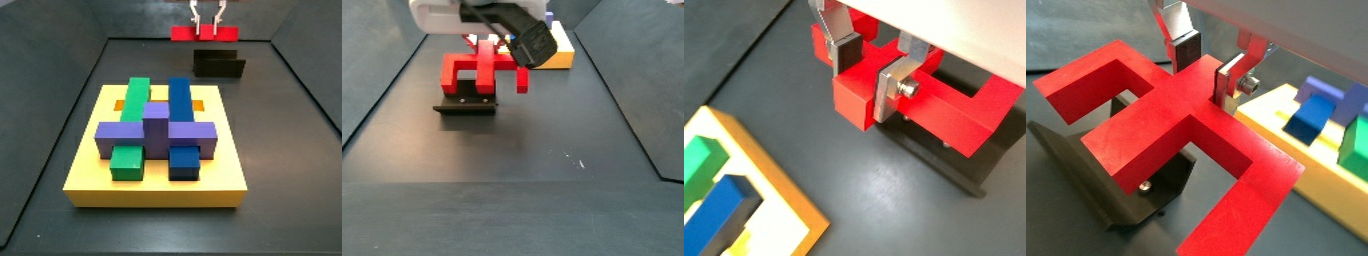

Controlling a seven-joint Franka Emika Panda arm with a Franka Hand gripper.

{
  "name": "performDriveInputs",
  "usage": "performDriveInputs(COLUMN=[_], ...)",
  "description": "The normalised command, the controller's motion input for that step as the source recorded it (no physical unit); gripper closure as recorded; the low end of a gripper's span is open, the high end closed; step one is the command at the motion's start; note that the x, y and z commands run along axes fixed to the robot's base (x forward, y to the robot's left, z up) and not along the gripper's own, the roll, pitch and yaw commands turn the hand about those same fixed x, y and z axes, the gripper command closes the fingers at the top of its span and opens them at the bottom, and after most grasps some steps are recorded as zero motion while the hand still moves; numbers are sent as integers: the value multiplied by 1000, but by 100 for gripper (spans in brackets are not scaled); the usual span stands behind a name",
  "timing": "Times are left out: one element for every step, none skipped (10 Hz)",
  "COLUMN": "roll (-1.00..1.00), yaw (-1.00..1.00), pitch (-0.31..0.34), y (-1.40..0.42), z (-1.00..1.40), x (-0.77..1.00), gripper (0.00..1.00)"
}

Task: Pick up the red object. Move up. Place the red object on the fixture. Regrasp the red object. Move to above the board. Insert the red object.
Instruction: Place the red object on the fixture.

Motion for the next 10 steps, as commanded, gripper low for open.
performDriveInputs(roll=[-857, -749, -566, -363, -183, 0, 91, 91, 66, 0], yaw=[-71, -111, -114, -149, -94, -103, -31, 0, 0, 0], pitch=[23, -171, -306, -311, -143, 0, 86, 94, 34, 0], y=[0, 0, 0, 0, 0, 0, 14, 46, 29, 0], z=[-140, -311, -383, -337, -183, -234, -266, -291, -197, 0], x=[814, 626, 371, 174, 149, 57, 0, 0, 0, 0], gripper=[100, 100, 100, 100, 100, 100, 100, 100, 100, 100])
